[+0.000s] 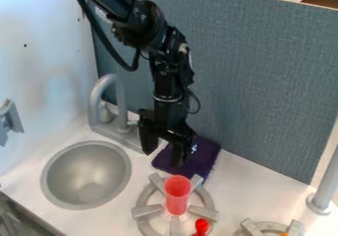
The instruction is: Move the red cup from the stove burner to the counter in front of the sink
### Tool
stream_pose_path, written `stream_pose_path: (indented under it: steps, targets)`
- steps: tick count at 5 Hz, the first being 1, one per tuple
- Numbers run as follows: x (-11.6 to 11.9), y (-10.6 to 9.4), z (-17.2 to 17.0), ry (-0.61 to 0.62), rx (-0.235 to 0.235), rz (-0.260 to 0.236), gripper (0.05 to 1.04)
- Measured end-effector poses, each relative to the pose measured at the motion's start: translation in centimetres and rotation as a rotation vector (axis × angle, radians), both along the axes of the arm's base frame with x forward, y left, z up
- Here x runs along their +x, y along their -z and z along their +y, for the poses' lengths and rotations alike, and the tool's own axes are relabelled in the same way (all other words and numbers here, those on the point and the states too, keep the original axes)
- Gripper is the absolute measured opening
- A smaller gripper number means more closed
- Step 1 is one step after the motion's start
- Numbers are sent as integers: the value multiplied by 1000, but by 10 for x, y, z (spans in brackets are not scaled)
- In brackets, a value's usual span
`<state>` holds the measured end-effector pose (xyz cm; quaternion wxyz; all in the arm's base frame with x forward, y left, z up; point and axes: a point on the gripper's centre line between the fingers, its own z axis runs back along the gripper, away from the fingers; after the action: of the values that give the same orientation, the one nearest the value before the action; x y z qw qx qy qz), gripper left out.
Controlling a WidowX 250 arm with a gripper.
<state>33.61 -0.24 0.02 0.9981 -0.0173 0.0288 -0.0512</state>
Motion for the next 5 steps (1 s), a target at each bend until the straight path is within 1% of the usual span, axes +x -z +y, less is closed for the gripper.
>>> stream_pose_path:
  steps: [1, 2, 3, 4, 5]
  targets:
    - [-6, 13, 0, -1, 1, 40, 1005]
    - [-5, 24, -9, -12, 5, 41, 1005]
    - [-4, 24, -23, 2, 30, 38, 1005]
    - [-3, 28, -23, -13, 40, 51, 1005]
    - [-8, 35, -36, 8, 63, 76, 1005]
